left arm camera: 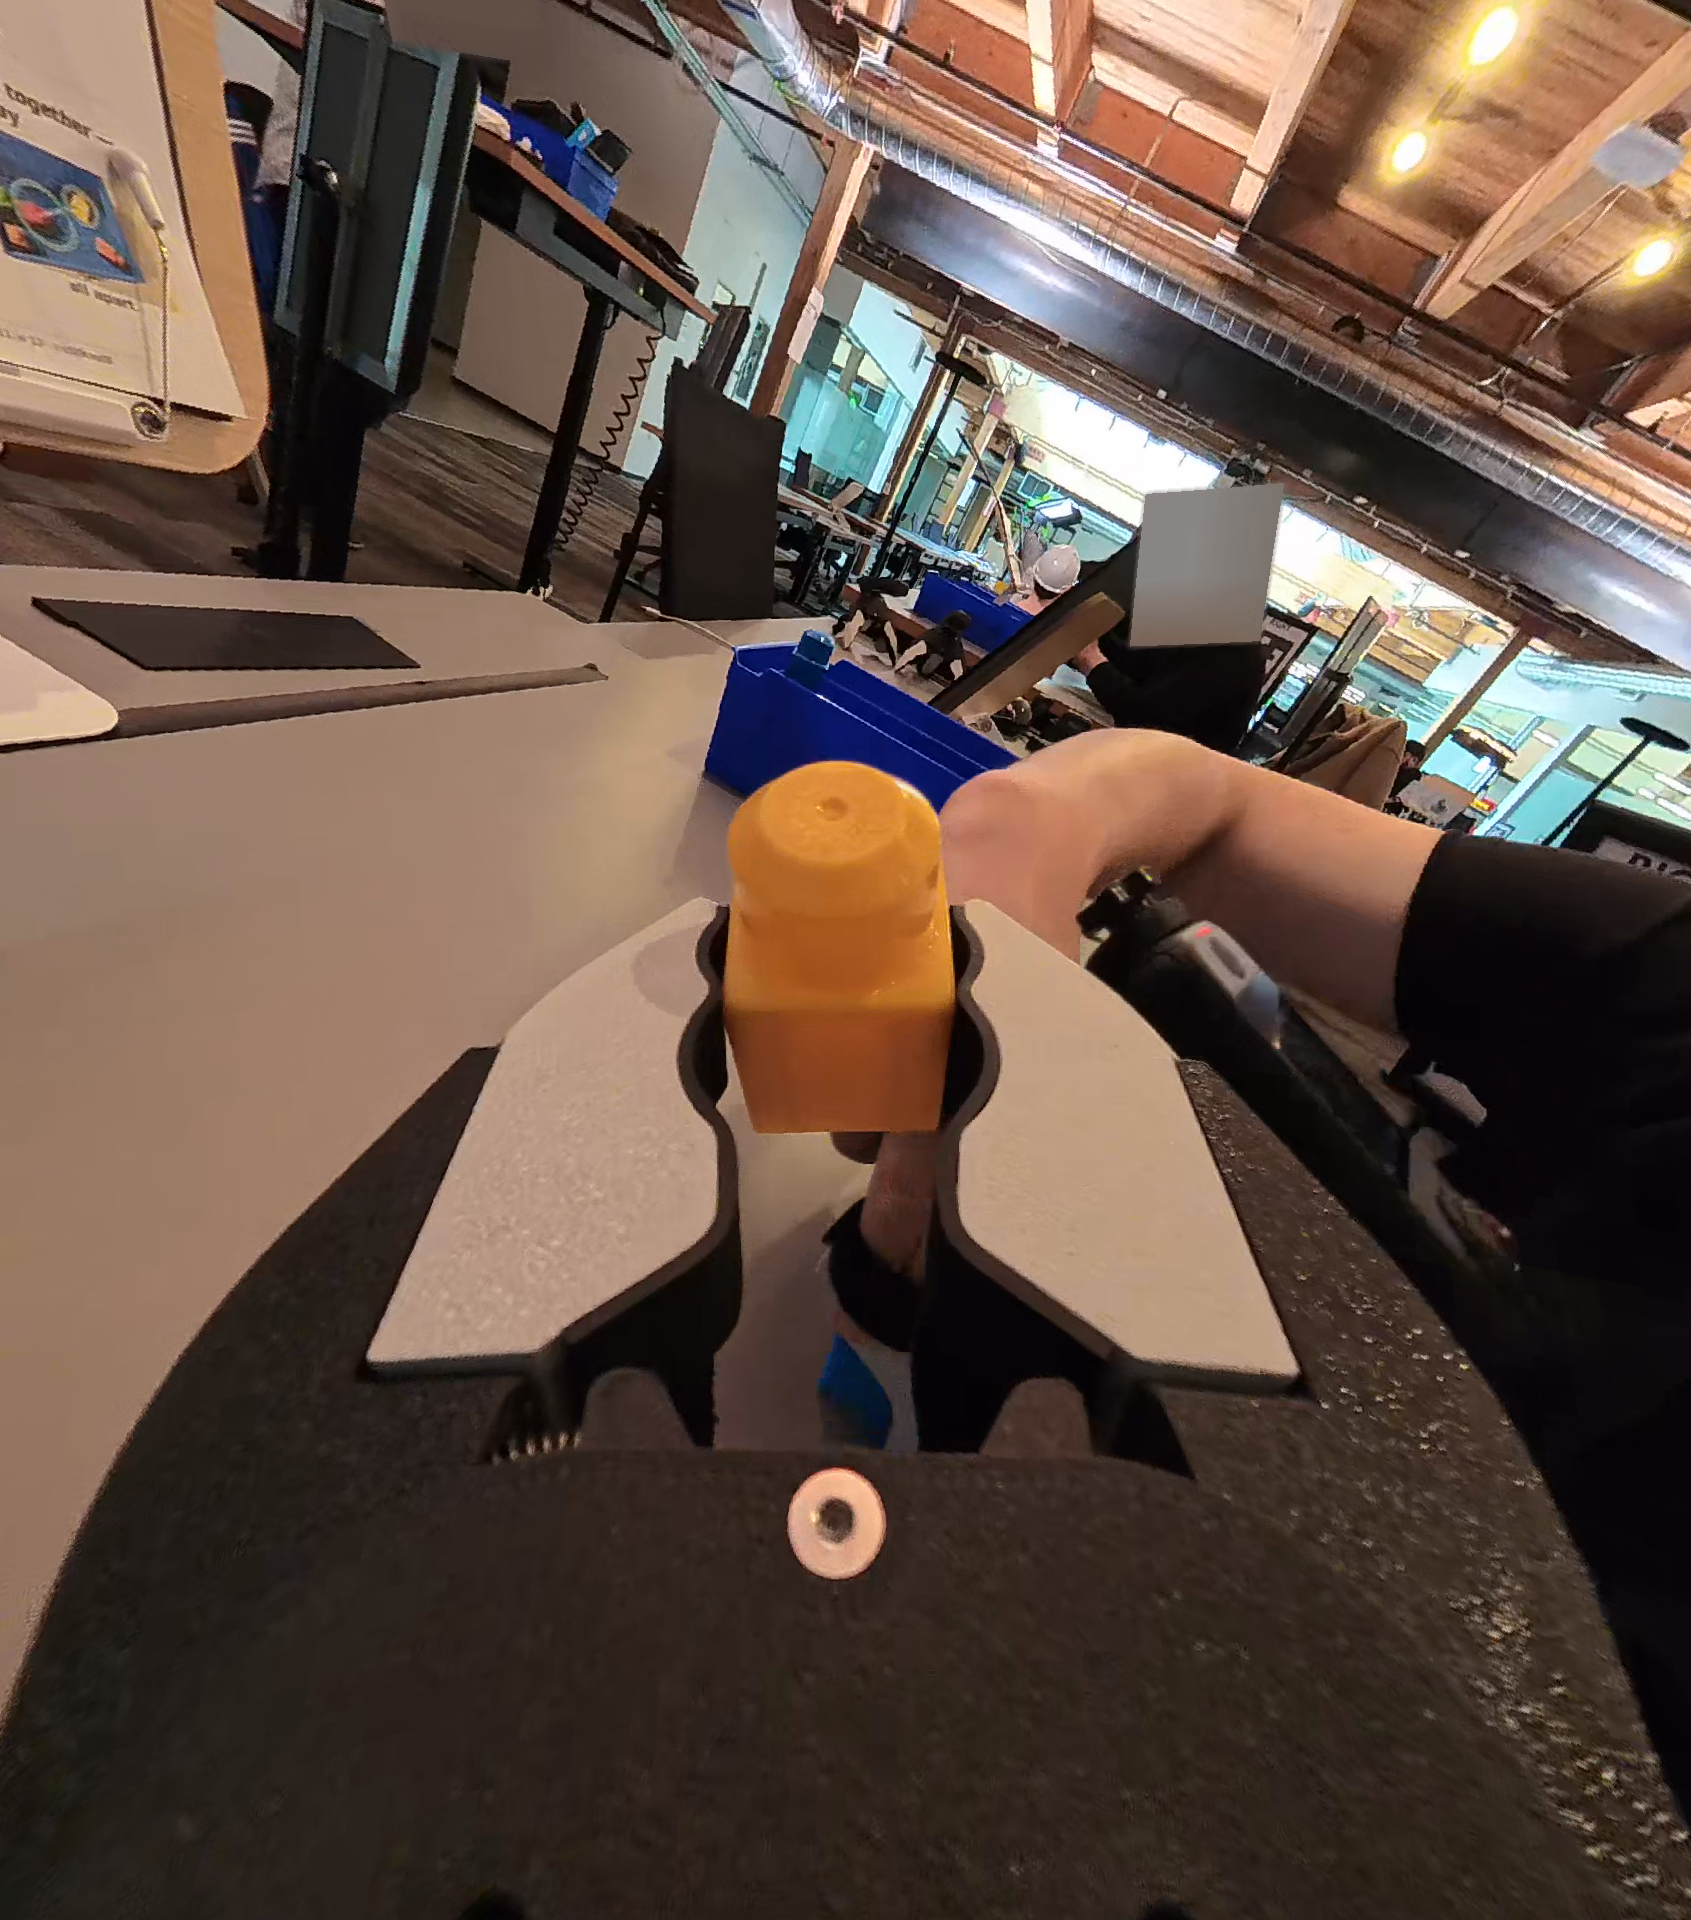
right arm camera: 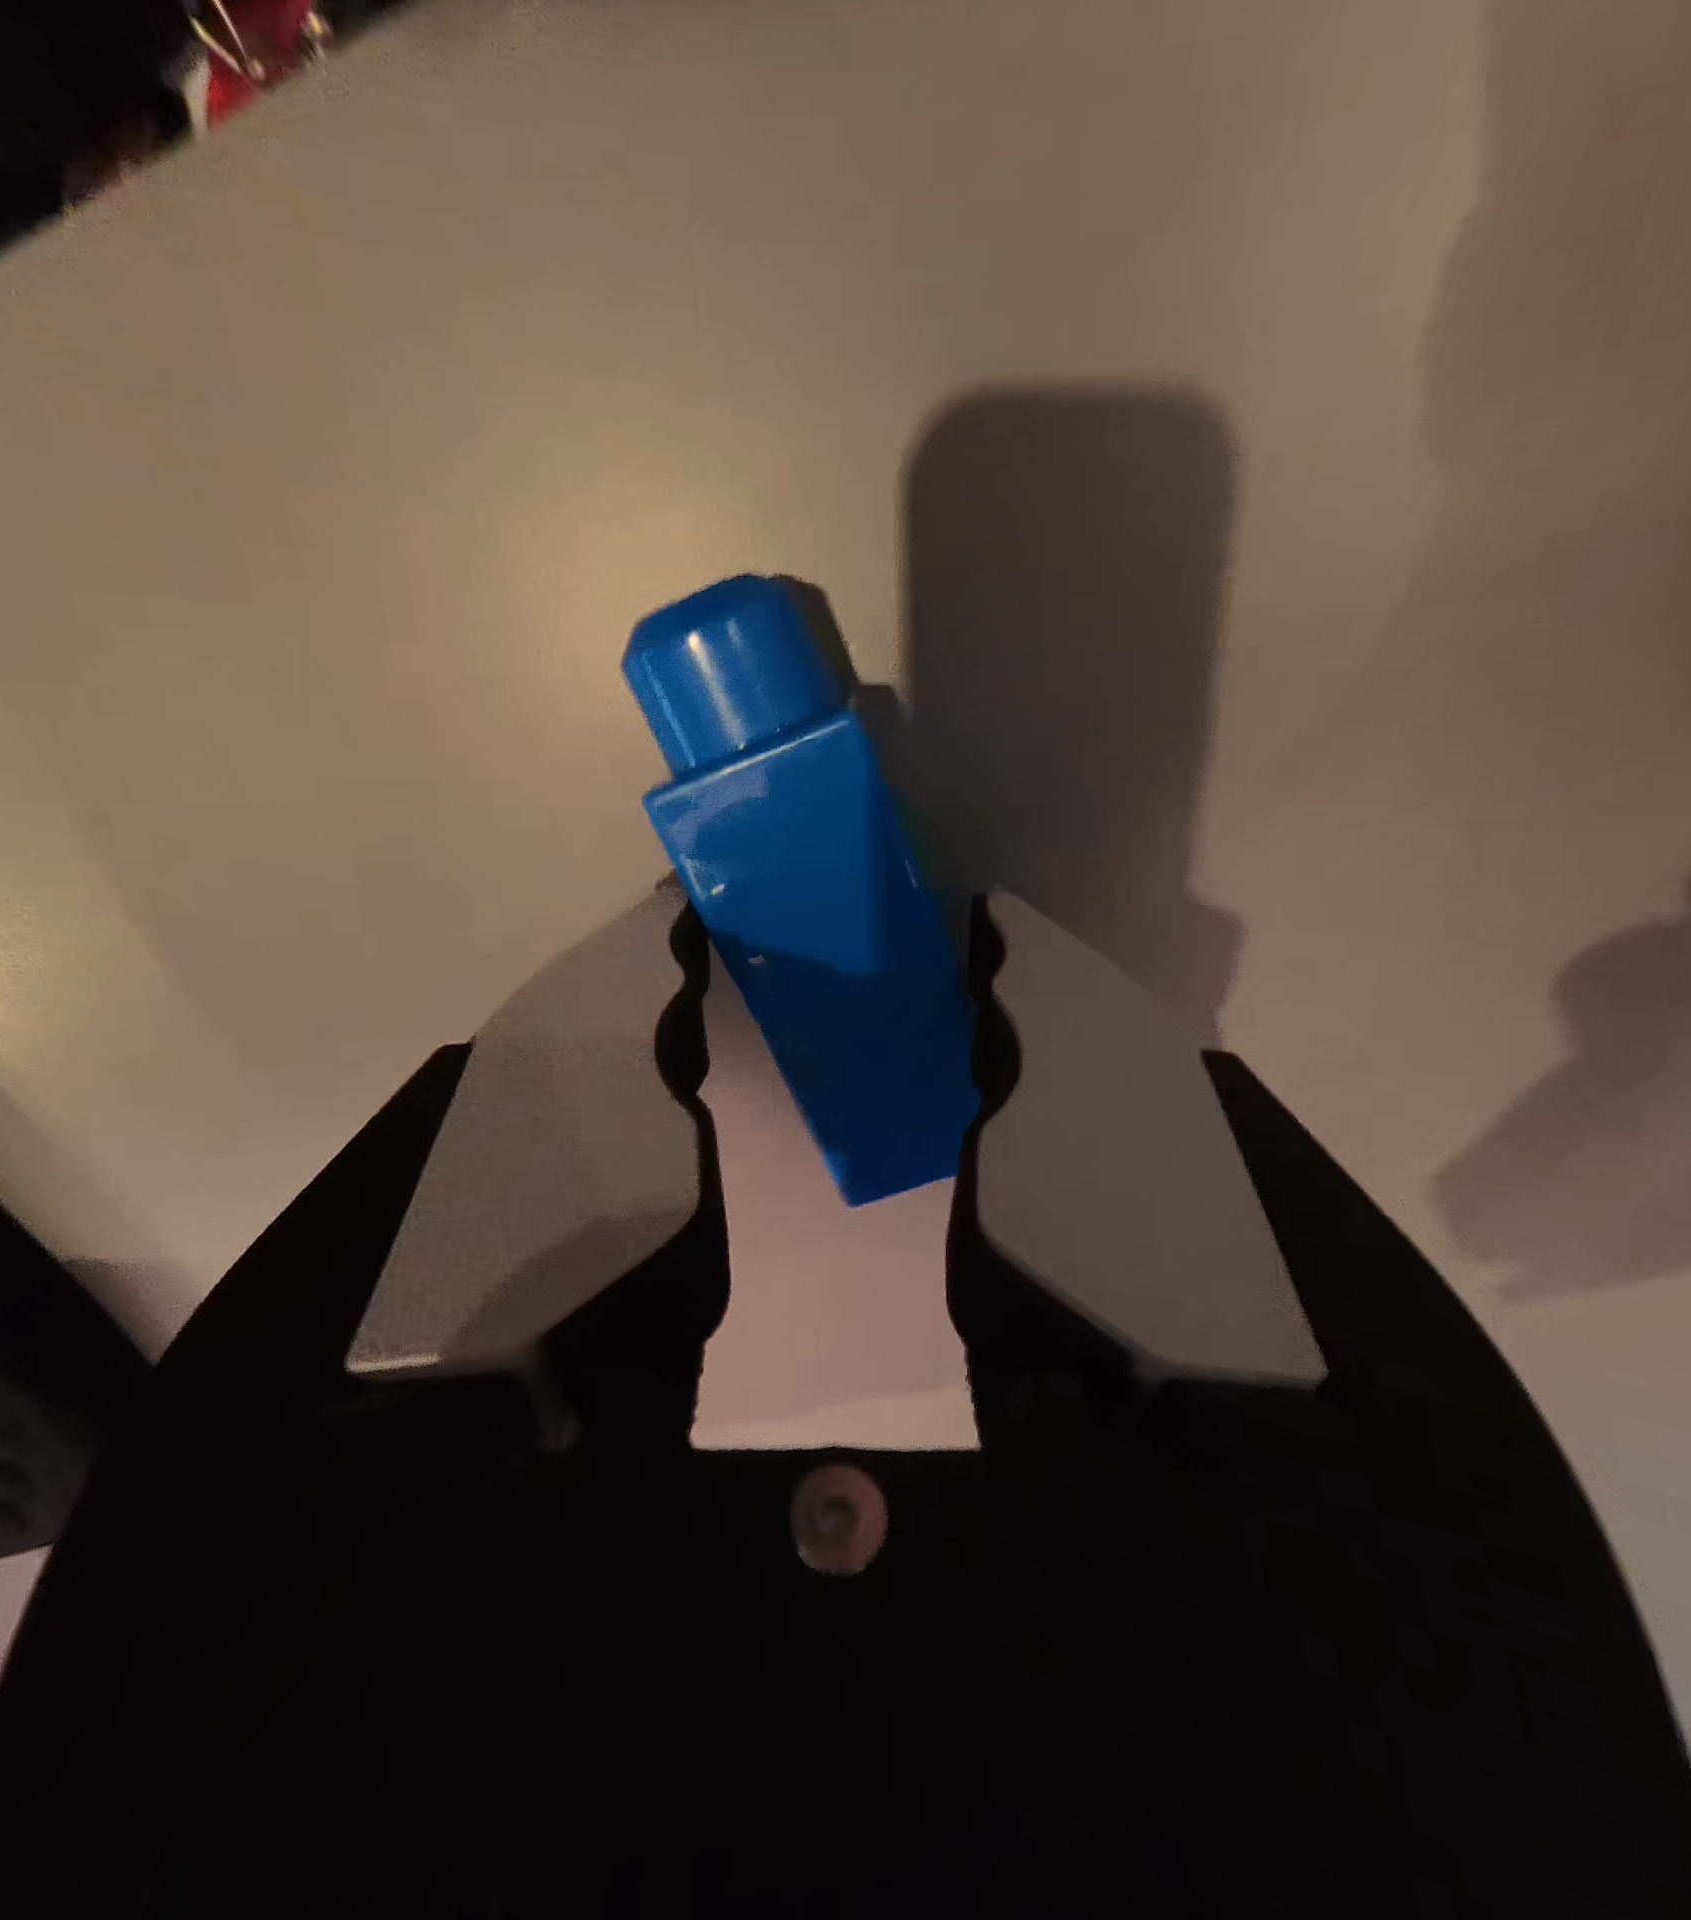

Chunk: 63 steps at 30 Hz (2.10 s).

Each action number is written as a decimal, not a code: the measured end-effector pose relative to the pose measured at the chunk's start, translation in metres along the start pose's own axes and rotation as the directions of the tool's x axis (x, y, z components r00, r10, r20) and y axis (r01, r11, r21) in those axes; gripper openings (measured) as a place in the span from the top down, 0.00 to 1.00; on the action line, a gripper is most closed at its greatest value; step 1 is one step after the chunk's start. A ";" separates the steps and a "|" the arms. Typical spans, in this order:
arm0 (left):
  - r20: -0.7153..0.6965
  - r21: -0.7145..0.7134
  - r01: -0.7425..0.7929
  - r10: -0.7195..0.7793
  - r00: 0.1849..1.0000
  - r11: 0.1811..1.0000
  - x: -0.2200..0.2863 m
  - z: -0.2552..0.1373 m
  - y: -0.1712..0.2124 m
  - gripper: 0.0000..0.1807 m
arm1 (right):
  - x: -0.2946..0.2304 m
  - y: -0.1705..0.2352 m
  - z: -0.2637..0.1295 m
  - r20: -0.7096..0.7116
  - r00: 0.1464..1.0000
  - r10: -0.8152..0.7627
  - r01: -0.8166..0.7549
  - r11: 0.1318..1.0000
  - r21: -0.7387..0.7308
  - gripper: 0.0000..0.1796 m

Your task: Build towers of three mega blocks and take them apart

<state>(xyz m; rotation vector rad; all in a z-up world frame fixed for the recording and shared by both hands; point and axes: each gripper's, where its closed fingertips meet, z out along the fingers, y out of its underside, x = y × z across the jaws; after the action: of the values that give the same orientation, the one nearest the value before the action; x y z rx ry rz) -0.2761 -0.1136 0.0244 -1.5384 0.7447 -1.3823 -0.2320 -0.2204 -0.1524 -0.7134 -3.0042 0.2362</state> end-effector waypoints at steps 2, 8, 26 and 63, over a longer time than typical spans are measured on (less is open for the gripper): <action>-0.001 -0.004 0.006 -0.006 1.000 1.000 0.000 0.000 0.002 0.78 | 0.001 0.000 0.001 0.004 0.999 0.036 -0.036 0.999 0.025 0.78; 0.026 0.037 0.030 -0.031 0.999 0.999 -0.008 -0.007 -0.002 0.79 | 0.001 -0.004 -0.002 0.061 0.939 0.340 -0.345 0.920 0.185 0.80; -0.057 0.070 -0.144 0.148 0.987 0.987 0.059 0.051 -0.153 0.78 | 0.036 0.082 -0.249 0.107 0.586 0.803 -0.173 -0.005 0.985 0.80; -0.025 -0.172 -0.140 0.138 0.990 0.975 0.025 0.085 -0.092 0.78 | 0.049 0.072 -0.232 0.256 0.539 0.802 -0.174 -0.191 0.966 0.80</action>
<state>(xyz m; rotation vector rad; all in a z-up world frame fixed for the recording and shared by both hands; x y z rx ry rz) -0.2008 -0.0794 0.1218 -1.5795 0.9836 -1.2519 -0.2255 -0.1026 0.0658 -1.3922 -1.0797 1.6194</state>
